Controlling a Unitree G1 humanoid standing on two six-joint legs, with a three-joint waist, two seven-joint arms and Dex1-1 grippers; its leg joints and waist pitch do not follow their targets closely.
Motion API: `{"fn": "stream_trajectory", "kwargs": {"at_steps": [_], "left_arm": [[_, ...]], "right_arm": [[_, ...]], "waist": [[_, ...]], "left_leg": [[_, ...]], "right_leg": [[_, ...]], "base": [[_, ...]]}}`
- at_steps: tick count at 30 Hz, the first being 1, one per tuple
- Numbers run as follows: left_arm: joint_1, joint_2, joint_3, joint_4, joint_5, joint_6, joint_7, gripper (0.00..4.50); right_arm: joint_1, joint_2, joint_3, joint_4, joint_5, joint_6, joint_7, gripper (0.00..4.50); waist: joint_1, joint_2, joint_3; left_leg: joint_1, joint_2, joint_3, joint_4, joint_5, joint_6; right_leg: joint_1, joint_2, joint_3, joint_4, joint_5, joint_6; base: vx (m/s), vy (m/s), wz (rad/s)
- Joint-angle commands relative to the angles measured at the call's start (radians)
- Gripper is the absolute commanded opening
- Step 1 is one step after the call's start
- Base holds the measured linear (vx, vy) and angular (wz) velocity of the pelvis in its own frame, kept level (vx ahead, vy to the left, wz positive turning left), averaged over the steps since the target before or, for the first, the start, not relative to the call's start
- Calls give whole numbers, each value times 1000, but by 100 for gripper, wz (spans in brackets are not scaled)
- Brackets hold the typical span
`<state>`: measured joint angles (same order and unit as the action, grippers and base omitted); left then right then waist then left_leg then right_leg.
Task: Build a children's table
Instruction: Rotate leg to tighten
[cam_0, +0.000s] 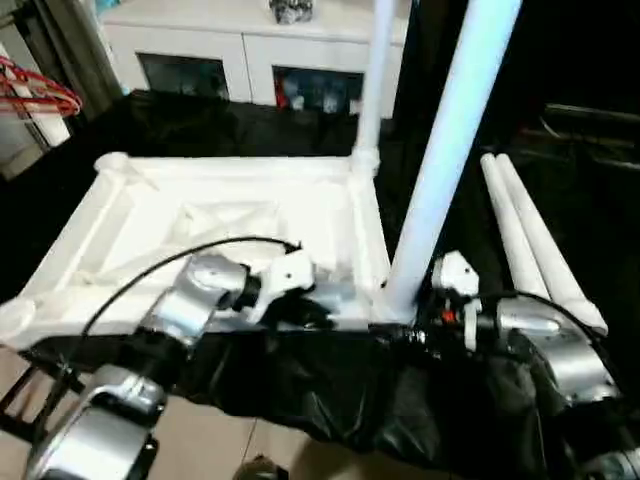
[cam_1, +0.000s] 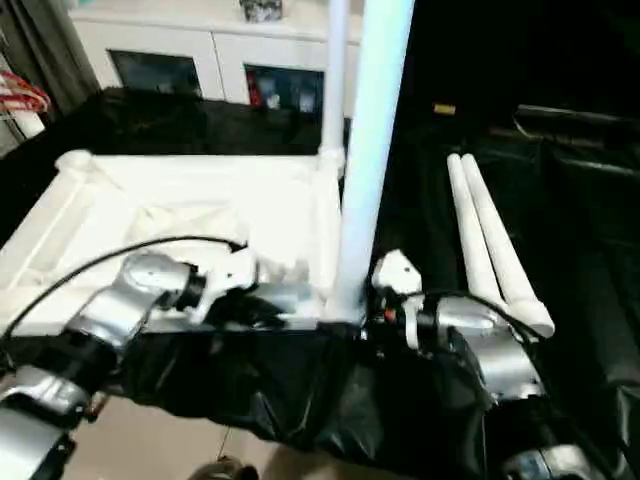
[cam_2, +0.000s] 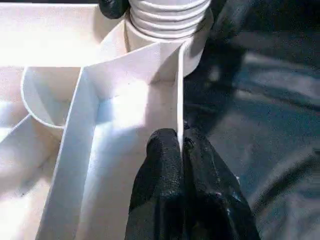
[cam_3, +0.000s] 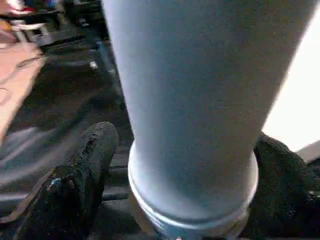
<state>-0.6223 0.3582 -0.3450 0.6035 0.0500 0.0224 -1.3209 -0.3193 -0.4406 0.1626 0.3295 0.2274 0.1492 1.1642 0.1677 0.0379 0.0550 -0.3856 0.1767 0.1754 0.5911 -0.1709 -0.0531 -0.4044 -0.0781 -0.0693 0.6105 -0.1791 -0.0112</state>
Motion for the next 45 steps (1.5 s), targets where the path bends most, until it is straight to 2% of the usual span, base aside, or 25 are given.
{"fn": "stream_trajectory", "kwargs": {"at_steps": [1,10,14,18,20,21,22,24,27,28,29,31,32,33,34,35,36,37,38,40,43,44,45], "left_arm": [[-6,17,-9,-26,-8,-9,-16,0],[-10,22,-2,-15,-9,-18,-21,0],[-7,-3,2,-17,-17,-12,9,0],[-15,-38,16,-9,-16,0,66,0],[-22,-58,22,0,-9,11,107,0],[-26,-71,26,8,-3,13,137,0],[-30,-79,28,13,0,14,152,0],[-41,-105,33,26,7,22,197,0],[-68,-161,40,55,24,54,293,0],[-77,-178,43,65,29,62,324,0],[-91,-209,47,82,35,76,376,0],[-109,-246,52,105,44,90,445,0],[-114,-258,52,113,50,93,470,0],[-119,-273,51,120,58,94,499,0],[-120,-276,51,121,59,94,504,0],[-120,-292,48,122,65,91,518,0],[-114,-296,43,114,67,90,513,0],[-114,-296,43,114,67,90,512,0],[-107,-295,37,104,70,89,504,0],[-102,-293,31,97,74,87,496,0],[-72,-260,20,60,57,73,425,0],[-69,-256,20,56,55,74,417,0],[-51,-232,18,38,46,65,377,0]], "right_arm": [[5,-8,15,-37,17,7,41,381],[23,-2,27,-68,31,40,50,305],[45,10,31,-96,37,52,40,282],[61,37,20,-106,40,63,-1,278],[56,70,1,-85,30,59,-66,275],[48,97,-14,-62,14,49,-128,275],[39,116,-25,-41,4,46,-172,275],[11,166,-57,23,-16,47,-292,275],[-22,235,-88,96,-35,39,-434,275],[-31,252,-92,114,-43,36,-469,275],[-47,282,-96,145,-58,30,-528,275],[-71,321,-101,186,-84,25,-618,275],[-83,337,-105,205,-96,24,-657,275],[-99,357,-111,230,-109,16,-708,275],[-102,360,-111,235,-113,13,-716,275],[-121,378,-106,270,-140,-24,-762,275],[-128,387,-110,284,-143,-34,-774,310],[-129,387,-110,285,-143,-35,-775,310],[-134,394,-115,294,-140,-43,-774,344],[-139,398,-119,303,-138,-50,-772,350],[-132,365,-108,287,-149,-86,-721,370],[-131,361,-108,285,-149,-90,-714,391],[-127,333,-102,275,-139,-102,-654,394]], "waist": [[2,-15,-69],[6,-16,-70],[8,-18,-70],[9,-19,-70],[9,-18,-69],[7,-20,-68],[3,-19,-68],[-5,-21,-66],[-18,-19,-65],[-22,-18,-65],[-22,-13,-66],[-26,-17,-65],[-26,-17,-66],[-25,-13,-68],[-28,-15,-68],[-26,-13,-69],[-27,-13,-70],[-25,-14,-71],[-26,-13,-71],[-27,-12,-72],[-26,-13,-71],[-26,-13,-72],[-27,-10,-72]], "left_leg": [[16,63,-20,-72,-226,71],[15,61,-20,-71,-217,64],[16,61,-19,-70,-214,64],[17,61,-19,-70,-216,63],[18,61,-19,-71,-220,57],[15,58,-21,-72,-225,52],[17,58,-21,-73,-231,45],[13,55,-23,-75,-236,34],[20,53,-23,-77,-256,18],[20,54,-23,-77,-259,17],[20,53,-24,-78,-259,15],[21,51,-24,-77,-266,9],[20,51,-24,-78,-262,9],[22,52,-24,-77,-256,11],[19,52,-24,-78,-250,13],[18,52,-23,-77,-241,16],[18,51,-23,-76,-237,19],[17,51,-22,-75,-232,22],[17,51,-22,-75,-229,25],[15,51,-22,-74,-220,35],[15,53,-22,-75,-226,40],[15,54,-22,-75,-224,42],[14,53,-22,-75,-222,47]], "right_leg": [[45,-85,48,-76,-269,-204],[45,-85,48,-75,-270,-203],[44,-85,49,-75,-263,-204],[43,-86,48,-77,-277,-198],[41,-86,50,-78,-285,-198],[44,-88,48,-81,-303,-192],[41,-88,48,-84,-323,-184],[44,-88,47,-85,-348,-174],[40,-88,46,-92,-384,-166],[40,-88,47,-92,-377,-168],[40,-87,47,-91,-371,-166],[41,-88,46,-93,-378,-165],[42,-88,47,-93,-375,-164],[40,-88,48,-92,-360,-165],[42,-86,48,-90,-335,-168],[42,-86,48,-88,-311,-170],[44,-86,48,-87,-296,-172],[44,-87,48,-85,-285,-174],[44,-86,49,-84,-277,-176],[47,-85,48,-82,-253,-181],[47,-85,48,-82,-256,-181],[48,-86,49,-80,-249,-183],[49,-84,48,-79,-234,-187]], "base": [[0,0,0],[0,0,0],[0,0,0],[0,0,0],[0,0,0],[0,0,0],[0,0,0],[0,0,0],[0,0,0],[0,0,0],[0,0,0],[0,0,0],[0,0,0],[0,0,0],[0,0,0],[0,0,0],[0,0,0],[0,0,0],[0,0,0],[0,0,0],[0,0,0],[0,0,0],[0,0,0]]}}
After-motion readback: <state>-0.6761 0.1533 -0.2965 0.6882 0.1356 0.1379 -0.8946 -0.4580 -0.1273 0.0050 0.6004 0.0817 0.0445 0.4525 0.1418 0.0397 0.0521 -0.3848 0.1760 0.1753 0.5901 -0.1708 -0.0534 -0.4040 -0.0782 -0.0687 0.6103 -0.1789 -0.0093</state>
